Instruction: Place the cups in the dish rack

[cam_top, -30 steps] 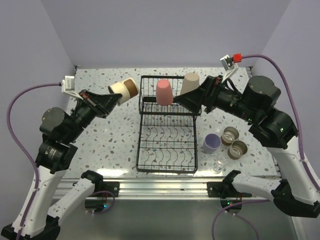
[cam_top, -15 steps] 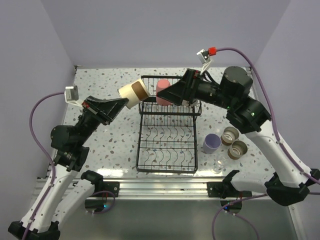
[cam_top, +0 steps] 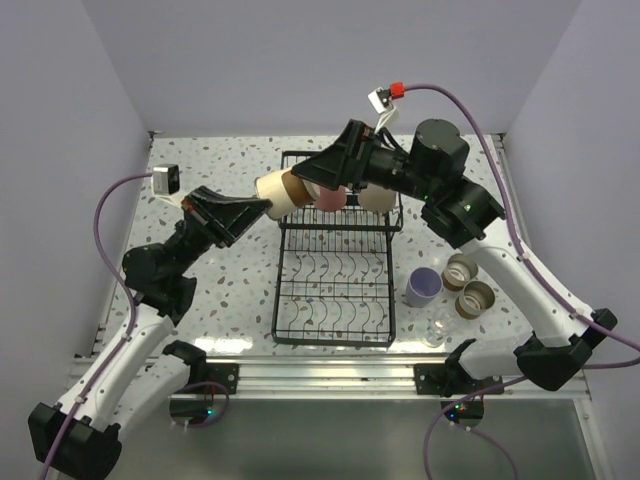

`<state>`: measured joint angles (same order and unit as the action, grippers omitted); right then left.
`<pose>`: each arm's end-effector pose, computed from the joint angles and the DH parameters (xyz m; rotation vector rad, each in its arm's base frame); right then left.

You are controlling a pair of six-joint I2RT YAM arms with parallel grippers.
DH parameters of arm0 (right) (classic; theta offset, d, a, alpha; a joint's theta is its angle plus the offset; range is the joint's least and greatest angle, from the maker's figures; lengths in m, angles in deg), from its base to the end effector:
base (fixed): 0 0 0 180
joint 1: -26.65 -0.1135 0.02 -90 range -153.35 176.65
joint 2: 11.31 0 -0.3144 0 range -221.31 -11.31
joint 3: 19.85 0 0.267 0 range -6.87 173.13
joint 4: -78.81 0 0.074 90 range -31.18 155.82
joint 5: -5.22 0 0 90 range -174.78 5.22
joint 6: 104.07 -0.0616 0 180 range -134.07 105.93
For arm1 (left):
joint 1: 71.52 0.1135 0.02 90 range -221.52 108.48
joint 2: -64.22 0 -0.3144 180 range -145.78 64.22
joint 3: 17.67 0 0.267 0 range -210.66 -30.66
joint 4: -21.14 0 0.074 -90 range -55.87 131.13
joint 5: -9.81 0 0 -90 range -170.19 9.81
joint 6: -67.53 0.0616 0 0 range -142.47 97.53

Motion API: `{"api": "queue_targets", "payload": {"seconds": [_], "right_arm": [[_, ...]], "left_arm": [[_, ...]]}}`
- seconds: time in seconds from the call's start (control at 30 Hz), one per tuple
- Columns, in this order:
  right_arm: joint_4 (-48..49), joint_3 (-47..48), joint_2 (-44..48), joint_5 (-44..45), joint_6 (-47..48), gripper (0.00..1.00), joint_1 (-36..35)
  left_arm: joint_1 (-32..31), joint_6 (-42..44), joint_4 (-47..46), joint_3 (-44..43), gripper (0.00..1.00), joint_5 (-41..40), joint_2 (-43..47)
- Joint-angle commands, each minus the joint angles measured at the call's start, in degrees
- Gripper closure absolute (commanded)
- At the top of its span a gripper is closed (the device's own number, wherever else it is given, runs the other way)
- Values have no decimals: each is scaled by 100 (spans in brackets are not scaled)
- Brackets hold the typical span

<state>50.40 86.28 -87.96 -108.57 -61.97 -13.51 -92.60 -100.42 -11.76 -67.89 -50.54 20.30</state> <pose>0.2210 0.2190 0.5532 -0.2540 1.7537 1.4893 0.1362 -0.0852 0.4415 0.0141 1.1563 -1.7915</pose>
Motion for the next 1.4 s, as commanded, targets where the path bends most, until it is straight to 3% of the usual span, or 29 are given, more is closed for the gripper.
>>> {"api": "queue_targets", "payload": {"seconds": [0.0,0.43,0.8,0.97,1.17,1.27,1.3,1.33,1.37], "right_arm": [[487,-182,140,5,-255,2,-27],[470,-139,97,261,-343,2,-193],[-137,652,-544,-82,-53,6,-352],[-119,591,-510,-29,-44,23,-361],[12,495,-527,-38,-123,34,-387],[135,415,-545,-11,-176,48,-440],[136,415,-554,-3,-176,65,-457],[92,450,-571,15,-158,74,-475],[40,494,-615,41,-115,84,-466]], "left_arm": [[-10,-168,-904,-47,100,190,-37],[-10,-238,-878,348,100,-336,103],[-10,175,-439,313,100,-828,252],[-10,289,-210,366,100,-987,419],[-10,430,185,270,100,-1145,428],[-10,448,422,234,100,-1216,428],[-10,482,519,199,100,-1233,437],[-1,544,911,147,98,-1260,454],[-1,692,1133,7,86,-1295,489]]}}
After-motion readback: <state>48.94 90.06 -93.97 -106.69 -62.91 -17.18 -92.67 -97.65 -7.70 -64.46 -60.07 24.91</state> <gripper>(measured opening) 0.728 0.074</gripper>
